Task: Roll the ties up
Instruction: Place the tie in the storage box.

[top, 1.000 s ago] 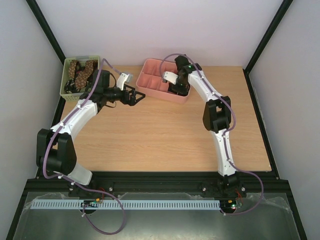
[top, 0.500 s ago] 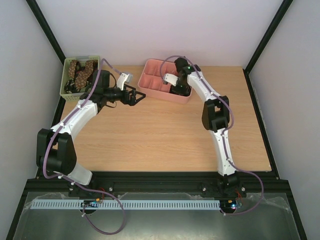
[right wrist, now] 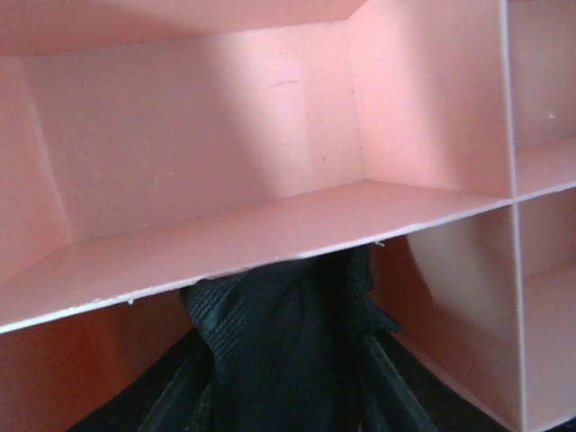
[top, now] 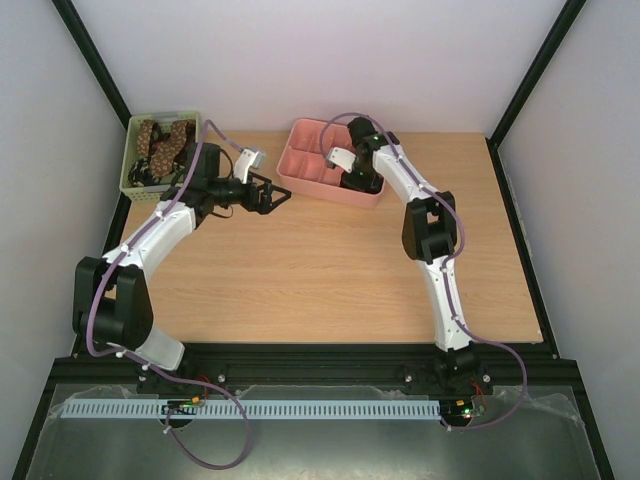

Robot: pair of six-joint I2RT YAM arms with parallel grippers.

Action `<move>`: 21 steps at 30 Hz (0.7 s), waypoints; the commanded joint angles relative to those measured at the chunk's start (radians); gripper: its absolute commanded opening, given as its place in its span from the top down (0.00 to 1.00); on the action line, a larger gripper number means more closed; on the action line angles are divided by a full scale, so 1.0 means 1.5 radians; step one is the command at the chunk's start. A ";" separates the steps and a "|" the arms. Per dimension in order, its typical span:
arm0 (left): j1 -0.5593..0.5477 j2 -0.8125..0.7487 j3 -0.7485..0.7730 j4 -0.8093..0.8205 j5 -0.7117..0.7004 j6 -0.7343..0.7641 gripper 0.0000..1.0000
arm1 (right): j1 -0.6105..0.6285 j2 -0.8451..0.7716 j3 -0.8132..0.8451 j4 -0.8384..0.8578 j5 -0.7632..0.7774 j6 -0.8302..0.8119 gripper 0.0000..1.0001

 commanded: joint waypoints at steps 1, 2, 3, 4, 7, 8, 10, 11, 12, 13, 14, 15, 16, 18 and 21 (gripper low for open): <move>0.005 -0.005 0.002 0.006 0.011 0.000 0.01 | -0.005 0.011 -0.024 -0.089 0.006 0.017 0.54; 0.004 -0.004 0.002 0.006 0.010 0.000 0.01 | -0.005 0.000 -0.024 -0.083 0.000 0.019 0.51; 0.004 -0.003 0.003 0.006 0.011 0.000 0.01 | -0.005 -0.010 -0.025 -0.078 -0.004 0.020 0.48; 0.004 -0.003 0.004 0.005 0.011 0.001 0.01 | -0.005 -0.022 -0.025 -0.073 -0.010 0.022 0.45; 0.004 -0.003 0.005 0.004 0.008 0.004 0.01 | -0.005 -0.051 -0.025 -0.057 -0.029 0.033 0.39; 0.005 -0.003 0.005 0.003 0.005 0.005 0.01 | -0.005 -0.061 -0.025 -0.051 -0.039 0.037 0.36; 0.005 -0.001 0.005 0.002 0.004 0.007 0.01 | -0.005 -0.079 -0.026 -0.040 -0.063 0.041 0.32; 0.005 -0.001 0.006 0.000 0.003 0.007 0.01 | -0.005 -0.088 -0.026 -0.034 -0.072 0.043 0.29; 0.005 0.001 0.007 -0.003 0.002 0.010 0.01 | -0.004 -0.095 -0.026 -0.030 -0.078 0.043 0.27; 0.005 0.002 0.010 -0.006 0.001 0.014 0.01 | -0.005 -0.102 -0.026 -0.026 -0.083 0.043 0.25; 0.005 0.004 0.014 -0.012 -0.002 0.019 0.01 | -0.005 -0.109 -0.027 -0.023 -0.087 0.044 0.23; 0.005 0.007 0.018 -0.019 -0.005 0.025 0.01 | -0.005 -0.116 -0.026 -0.020 -0.090 0.044 0.21; 0.005 0.009 0.023 -0.025 -0.010 0.031 0.01 | -0.005 -0.122 -0.026 -0.019 -0.093 0.045 0.18; 0.007 0.011 0.031 -0.033 -0.015 0.043 0.01 | -0.005 -0.135 -0.027 -0.016 -0.097 0.045 0.16; 0.012 0.014 0.041 -0.040 -0.025 0.056 0.01 | -0.004 -0.157 -0.027 -0.014 -0.100 0.052 0.12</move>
